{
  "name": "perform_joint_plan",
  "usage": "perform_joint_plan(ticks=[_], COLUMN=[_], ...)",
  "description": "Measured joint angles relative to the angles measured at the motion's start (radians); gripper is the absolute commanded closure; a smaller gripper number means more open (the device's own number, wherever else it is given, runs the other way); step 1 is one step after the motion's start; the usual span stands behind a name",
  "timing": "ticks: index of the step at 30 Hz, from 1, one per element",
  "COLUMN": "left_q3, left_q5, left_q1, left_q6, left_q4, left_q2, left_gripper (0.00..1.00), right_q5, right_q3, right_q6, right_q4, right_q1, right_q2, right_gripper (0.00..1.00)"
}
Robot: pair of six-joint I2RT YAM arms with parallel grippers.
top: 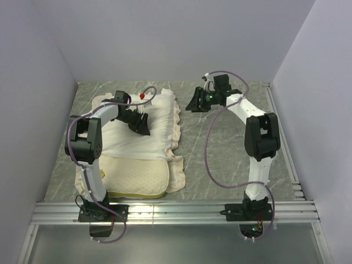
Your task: Put the pillow into the pillowcase
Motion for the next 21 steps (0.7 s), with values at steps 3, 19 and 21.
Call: perform_joint_plan(ticks=[3,19,21], left_q3=[-0.017,-0.151,-0.195], left_q5=[0.006,-0.141,-0.195], left_q1=[-0.001,-0.048,-0.085], left_q6=[0.002,-0.077,-0.122], left_q4=[0.010,0.039,0.080], left_q2=[-0.022,-0.271,-0.275], left_gripper=[0.37,0.39,0.59], right_q5=[0.077,-0.024,-0.035], right_q3=[0.052,0.061,0.058], right_q6=[0.044,0.236,0.234], right_q4=[0.010,0.127,0.129], right_q1=[-0.024,0.103,0.105], right_q2=[0.098,0.276,0.276], right_gripper=[0.41,0.97,1.00])
